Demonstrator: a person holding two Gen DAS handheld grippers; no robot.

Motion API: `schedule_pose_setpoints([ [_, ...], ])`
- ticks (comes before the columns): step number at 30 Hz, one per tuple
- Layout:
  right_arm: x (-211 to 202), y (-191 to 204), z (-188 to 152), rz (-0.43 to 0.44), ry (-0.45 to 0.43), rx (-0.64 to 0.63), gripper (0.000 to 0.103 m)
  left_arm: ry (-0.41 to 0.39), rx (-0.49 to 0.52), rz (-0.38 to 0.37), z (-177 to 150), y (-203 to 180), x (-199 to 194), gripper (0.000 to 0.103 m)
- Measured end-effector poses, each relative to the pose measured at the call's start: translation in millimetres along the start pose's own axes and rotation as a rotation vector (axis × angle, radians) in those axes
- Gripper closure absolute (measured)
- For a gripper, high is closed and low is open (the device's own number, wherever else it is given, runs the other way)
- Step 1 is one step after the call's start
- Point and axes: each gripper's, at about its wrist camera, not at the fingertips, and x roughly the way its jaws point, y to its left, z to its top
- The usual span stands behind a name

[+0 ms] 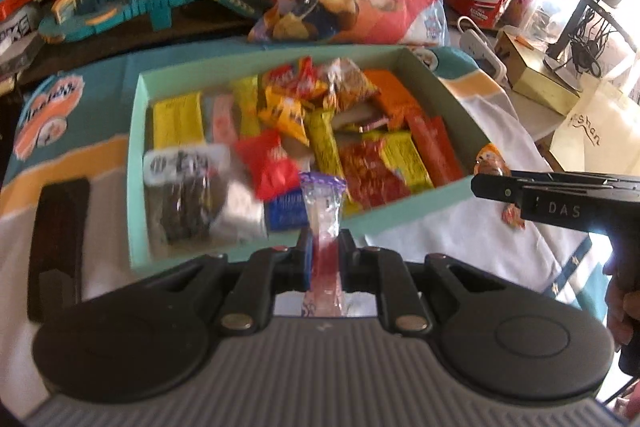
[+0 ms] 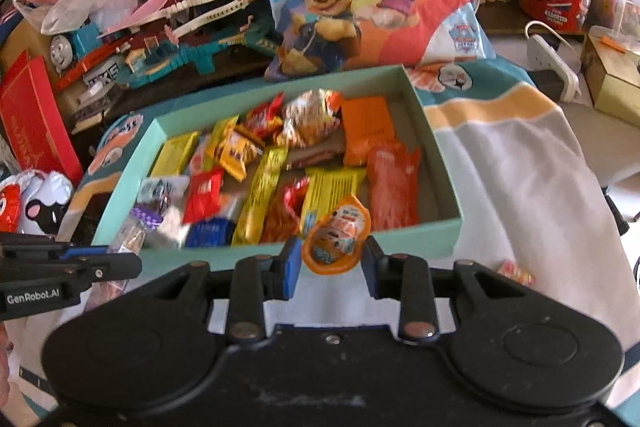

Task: Organize snacks
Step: 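Drop orange egg candy in the box with right tool while left drops candy stick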

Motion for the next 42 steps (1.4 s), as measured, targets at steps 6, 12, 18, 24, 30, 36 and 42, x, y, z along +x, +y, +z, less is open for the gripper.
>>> schedule_pose_setpoints([
  [6,14.7,-5.8,34.4,0.009,-0.016,0.021,0.072,-0.011,0.010,0.023,34.4,-1.8,19.0,0.091],
  [12,39.9,-4.4,66.7,0.021,-0.016,0.015,0.072,-0.010,0.015,0.048,60.8,1.0,41.8,0.091],
  [18,67.6,1.6,88.7,0.035,-0.006,0.018,0.072,-0.010,0.000,0.057,83.9,11.0,62.3,0.091],
  [24,92.1,4.8,101.2,0.042,0.006,0.030,0.071,-0.010,-0.024,0.051,98.1,20.2,78.8,0.091],
  [30,112.5,6.1,105.7,0.055,0.023,0.046,0.068,-0.013,-0.041,0.050,101.0,20.2,94.7,0.075],
  [36,105.0,2.3,99.6,0.028,-0.014,0.058,0.006,-0.037,-0.032,0.121,92.2,16.8,94.6,0.012],
  [42,91.7,-3.3,89.6,0.010,-0.002,0.054,0.000,-0.017,-0.037,0.114,82.7,11.2,89.9,0.002],
])
